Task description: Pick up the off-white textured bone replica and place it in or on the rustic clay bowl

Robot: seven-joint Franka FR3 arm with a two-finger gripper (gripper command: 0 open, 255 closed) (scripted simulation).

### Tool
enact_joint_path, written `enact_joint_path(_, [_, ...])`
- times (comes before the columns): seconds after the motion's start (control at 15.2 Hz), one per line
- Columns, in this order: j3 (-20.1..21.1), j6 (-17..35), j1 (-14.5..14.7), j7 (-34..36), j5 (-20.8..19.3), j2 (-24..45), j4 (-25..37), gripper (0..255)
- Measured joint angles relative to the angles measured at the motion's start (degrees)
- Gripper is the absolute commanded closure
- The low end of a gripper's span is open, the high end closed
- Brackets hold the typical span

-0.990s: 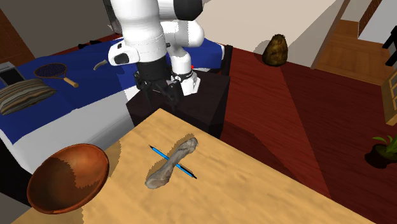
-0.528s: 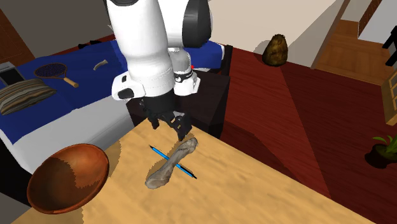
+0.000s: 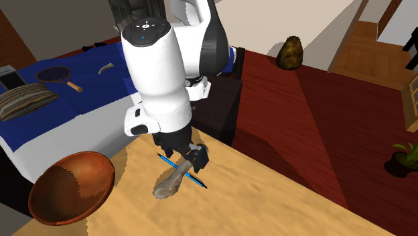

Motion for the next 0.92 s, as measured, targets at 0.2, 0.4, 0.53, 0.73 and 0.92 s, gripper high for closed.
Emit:
enact_joint_path(0.2, [-0.03, 2.12, 0.29, 0.44, -0.41, 1.20, -0.95, 0])
enact_joint_path(0.4, [-0.09, 2.89, 0.30, 0.45, -0.52, 1.60, -1.33, 0])
enact_joint_path(0.53, [-0.10, 2.95, 0.29, 0.44, -0.53, 1.64, -1.34, 0])
enact_joint_path(0.73, [-0.10, 2.97, 0.29, 0.44, -0.53, 1.64, -1.35, 255])
enact_joint_path(0.92, [-0.10, 2.97, 0.29, 0.44, -0.53, 1.63, -1.35, 255])
